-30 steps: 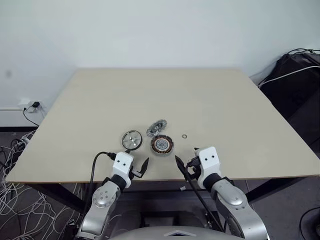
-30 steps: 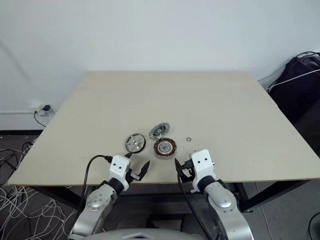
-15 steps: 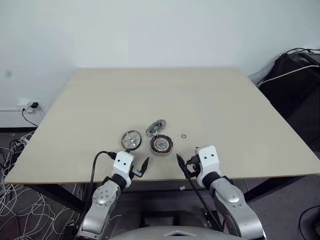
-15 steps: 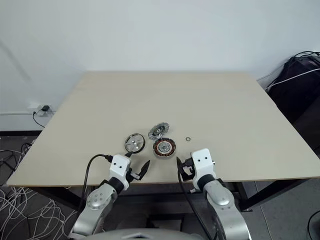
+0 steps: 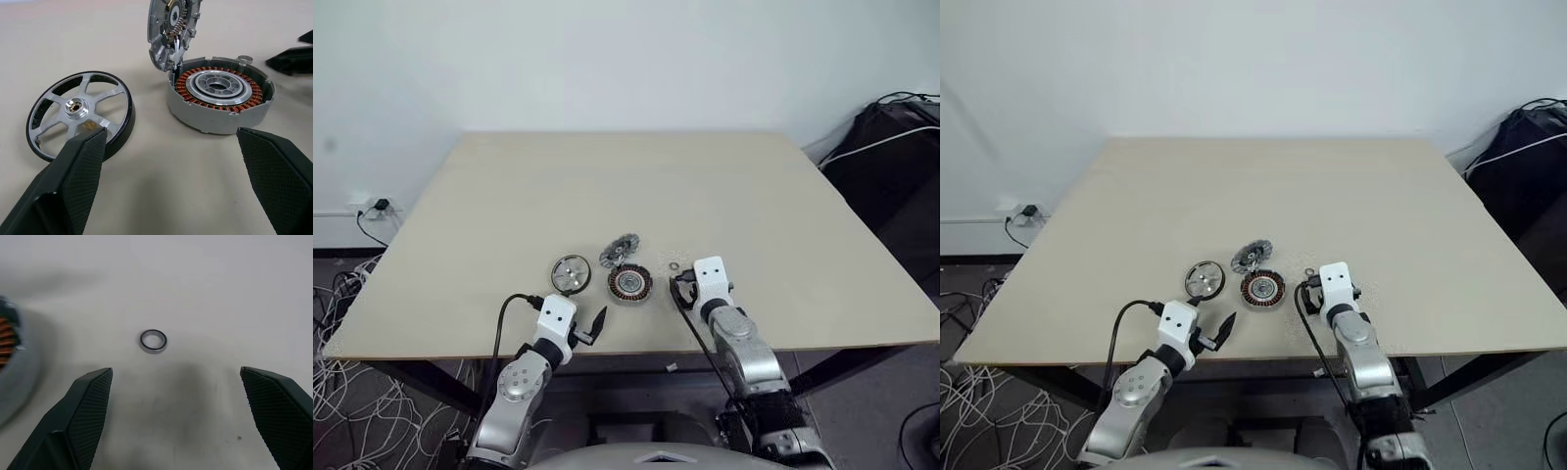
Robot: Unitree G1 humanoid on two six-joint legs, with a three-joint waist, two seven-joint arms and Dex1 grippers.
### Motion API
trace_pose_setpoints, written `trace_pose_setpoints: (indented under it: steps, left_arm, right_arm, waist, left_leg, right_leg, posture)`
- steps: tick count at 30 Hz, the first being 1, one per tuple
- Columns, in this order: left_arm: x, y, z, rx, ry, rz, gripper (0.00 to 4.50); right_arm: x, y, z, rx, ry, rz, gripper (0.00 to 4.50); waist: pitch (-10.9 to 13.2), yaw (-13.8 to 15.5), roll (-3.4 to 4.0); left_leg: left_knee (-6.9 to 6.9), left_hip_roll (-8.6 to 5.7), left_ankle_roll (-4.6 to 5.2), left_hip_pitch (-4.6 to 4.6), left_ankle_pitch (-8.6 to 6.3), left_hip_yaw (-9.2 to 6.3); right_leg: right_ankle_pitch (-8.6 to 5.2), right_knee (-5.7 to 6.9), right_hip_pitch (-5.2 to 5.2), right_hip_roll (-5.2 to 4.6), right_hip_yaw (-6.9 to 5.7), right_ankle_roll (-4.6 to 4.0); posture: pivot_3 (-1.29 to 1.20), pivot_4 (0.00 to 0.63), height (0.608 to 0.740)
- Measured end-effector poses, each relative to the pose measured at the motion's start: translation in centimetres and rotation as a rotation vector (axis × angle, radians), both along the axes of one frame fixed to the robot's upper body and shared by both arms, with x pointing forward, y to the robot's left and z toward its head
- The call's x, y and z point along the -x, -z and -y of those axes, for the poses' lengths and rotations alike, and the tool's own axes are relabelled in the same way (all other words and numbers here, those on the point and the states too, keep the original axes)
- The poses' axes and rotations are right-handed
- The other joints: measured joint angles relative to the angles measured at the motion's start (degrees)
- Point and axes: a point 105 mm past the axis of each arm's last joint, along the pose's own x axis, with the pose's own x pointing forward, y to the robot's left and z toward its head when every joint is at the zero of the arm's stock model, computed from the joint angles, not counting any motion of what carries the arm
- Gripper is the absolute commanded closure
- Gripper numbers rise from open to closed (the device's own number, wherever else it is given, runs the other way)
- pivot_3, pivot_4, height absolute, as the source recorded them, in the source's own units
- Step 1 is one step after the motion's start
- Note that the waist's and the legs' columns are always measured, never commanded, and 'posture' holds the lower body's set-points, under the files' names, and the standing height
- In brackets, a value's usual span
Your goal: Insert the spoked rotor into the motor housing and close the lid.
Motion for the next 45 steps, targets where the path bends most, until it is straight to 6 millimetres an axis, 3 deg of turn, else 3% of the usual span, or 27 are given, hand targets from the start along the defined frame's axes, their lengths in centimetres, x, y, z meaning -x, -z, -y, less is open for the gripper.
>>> trace_pose_setpoints:
  steps: [15,23,35,45]
  left_arm:
    - [0.0,0.0,0.2,0.012,-0.004,-0.001,0.03]
    - [0.1,0.1,0.2,0.013,-0.006,-0.004,0.03]
    - [0.2,0.2,0.2,0.012,-0.007,-0.012,0.03]
    - [0.2,0.2,0.2,0.013,-0.008,-0.013,0.03]
  right_arm:
    - [-3.9,-0.2,-0.2,-0.037,0.012,0.017,0.0]
    - [-3.8,0.8,-1.0,-0.047,0.001,-0.015,0.0]
    - [-4.5,0.4,-3.5,-0.055,-0.061,-0.008,0.0]
    - [-4.4,0.9,-2.7,-0.08,-0.024,-0.029,0.0]
  waist:
    - [-0.1,-1.2,0.17]
    - [-0.1,-1.4,0.29]
    - [-0.3,-1.5,0.46]
    - [-0.3,-1.5,0.51]
  left_leg:
    - [0.0,0.0,-0.15,0.03,-0.08,0.0]
    - [0.0,0.0,-0.17,0.04,-0.08,0.01]
    - [-0.02,-0.03,-0.21,0.04,-0.1,0.01]
    - [-0.04,-0.03,-0.21,0.04,-0.1,0.0]
  right_leg:
    - [0.02,0.05,0.02,-0.03,0.16,-0.02]
    - [0.02,0.06,0.01,-0.05,0.2,-0.02]
    - [0.02,0.08,-0.01,-0.09,0.21,-0.03]
    - [0.02,0.08,-0.02,-0.1,0.21,-0.04]
  posture:
    - [0.0,0.0,0.74]
    - [0.0,0.0,0.74]
    - [0.0,0.0,0.74]
    - [0.0,0.0,0.74]
